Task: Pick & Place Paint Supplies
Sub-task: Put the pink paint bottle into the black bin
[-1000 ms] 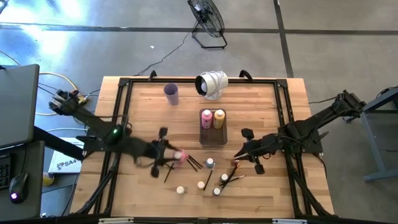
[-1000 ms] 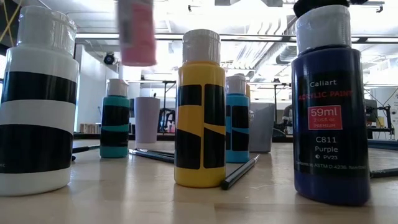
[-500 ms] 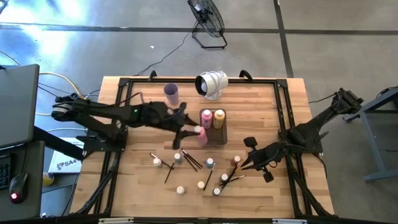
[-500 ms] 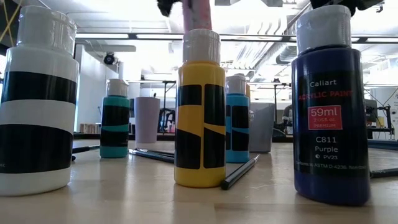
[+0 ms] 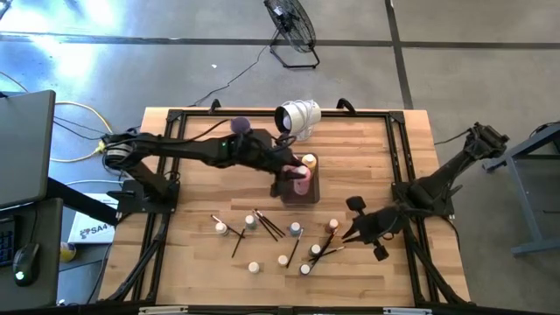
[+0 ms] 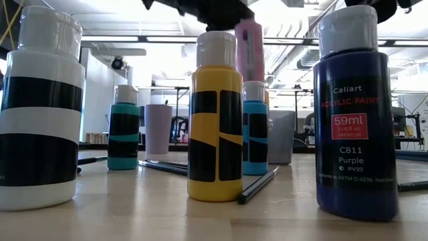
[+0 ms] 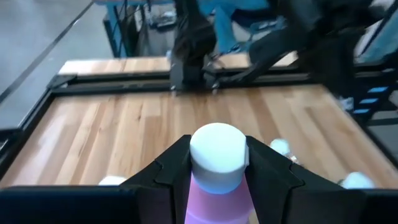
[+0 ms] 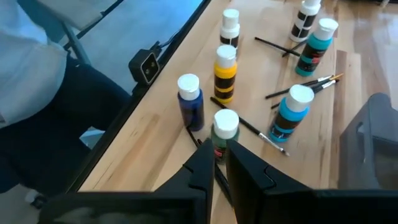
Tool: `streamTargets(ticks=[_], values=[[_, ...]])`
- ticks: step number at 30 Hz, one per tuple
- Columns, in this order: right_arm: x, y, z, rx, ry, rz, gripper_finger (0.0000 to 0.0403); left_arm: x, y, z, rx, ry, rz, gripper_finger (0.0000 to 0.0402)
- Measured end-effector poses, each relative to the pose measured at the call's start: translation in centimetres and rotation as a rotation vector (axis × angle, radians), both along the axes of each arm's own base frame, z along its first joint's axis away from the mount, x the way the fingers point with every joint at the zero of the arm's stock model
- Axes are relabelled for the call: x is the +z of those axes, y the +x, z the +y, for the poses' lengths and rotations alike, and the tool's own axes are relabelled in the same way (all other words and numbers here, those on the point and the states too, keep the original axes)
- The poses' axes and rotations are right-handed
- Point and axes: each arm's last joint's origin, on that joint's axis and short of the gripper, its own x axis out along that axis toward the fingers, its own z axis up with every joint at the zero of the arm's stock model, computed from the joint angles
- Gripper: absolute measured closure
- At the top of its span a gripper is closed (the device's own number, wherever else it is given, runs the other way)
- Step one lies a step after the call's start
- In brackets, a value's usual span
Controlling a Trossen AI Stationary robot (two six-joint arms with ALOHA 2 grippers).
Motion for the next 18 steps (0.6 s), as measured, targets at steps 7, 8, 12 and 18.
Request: streamTargets(ticks=[7,8,12,18], values=[[0.0,-0.4,0.4,-0.02,-0.029,-0.013,0.0371,-2.6,1.5,0.2,0.077,-0.006,0.073,0.0278],[0.0,-0.4,0.4,-0.021,-0.03,-0.013,0.0371,-2.9,1.7,0.3,0.082,-0.012,0.083,0.0278],[0.0,-0.3,0.4,-0.028,-0.032,-0.016,0.0371,-4.0,2.2,0.4,0.115,-0.026,0.113,0.0278],[0.0,-0.3,0.3,-0.037,-0.036,-0.02,0.0371,-4.8,2.5,0.4,0.132,-0.027,0.141,0.0278]])
